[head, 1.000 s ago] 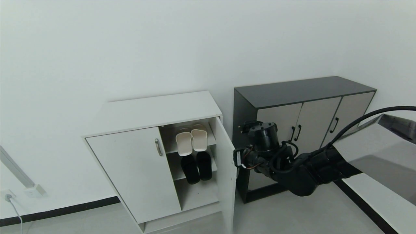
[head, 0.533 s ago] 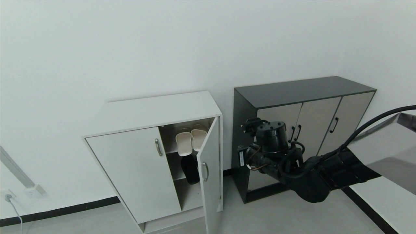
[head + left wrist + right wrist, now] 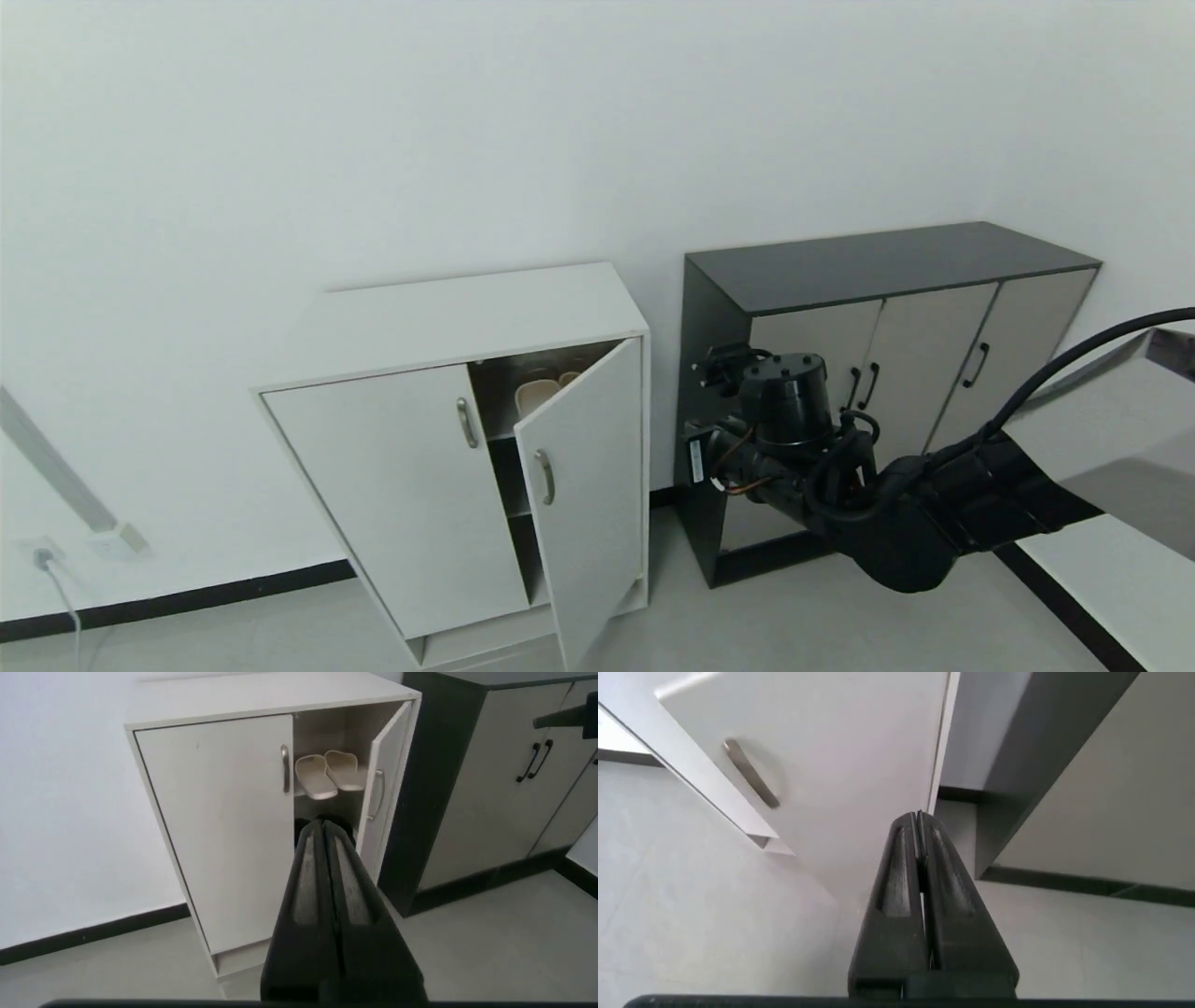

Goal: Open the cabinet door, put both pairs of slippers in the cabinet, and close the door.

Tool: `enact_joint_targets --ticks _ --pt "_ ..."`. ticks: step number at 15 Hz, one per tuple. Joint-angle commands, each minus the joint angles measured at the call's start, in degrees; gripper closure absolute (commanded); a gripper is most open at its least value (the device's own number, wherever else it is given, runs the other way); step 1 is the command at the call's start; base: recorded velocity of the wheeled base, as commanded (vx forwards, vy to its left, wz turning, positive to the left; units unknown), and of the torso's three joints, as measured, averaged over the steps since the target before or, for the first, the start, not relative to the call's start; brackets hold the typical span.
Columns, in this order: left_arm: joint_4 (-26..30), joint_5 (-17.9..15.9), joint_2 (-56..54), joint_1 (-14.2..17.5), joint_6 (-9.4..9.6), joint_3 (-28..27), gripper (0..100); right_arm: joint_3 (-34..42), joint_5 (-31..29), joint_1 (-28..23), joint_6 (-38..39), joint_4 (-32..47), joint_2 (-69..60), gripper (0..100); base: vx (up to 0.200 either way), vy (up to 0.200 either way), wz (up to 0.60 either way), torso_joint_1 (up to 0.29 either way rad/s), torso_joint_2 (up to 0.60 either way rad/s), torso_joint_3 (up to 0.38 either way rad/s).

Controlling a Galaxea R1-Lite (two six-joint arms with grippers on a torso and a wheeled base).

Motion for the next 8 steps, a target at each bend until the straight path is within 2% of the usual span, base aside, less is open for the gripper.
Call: enact_joint_targets --ticks 1,3,8 --pt "0.0 0.0 0.1 0.0 0.04 0.0 100 0.0 0.1 0.1 0.0 0.0 0.1 100 0.000 0.000 0.60 0.002 0.00 -0.007" --pt "0.0 0.0 0.1 0.0 0.04 0.0 100 0.0 0.1 0.1 0.0 0.0 0.2 100 0.000 0.000 0.60 0.007 0.00 0.000" --pt "0.0 0.0 0.1 0.0 0.04 0.0 100 0.8 0.9 0.0 0.0 0.0 0.6 100 0.000 0.000 0.00 0.000 0.00 0.000"
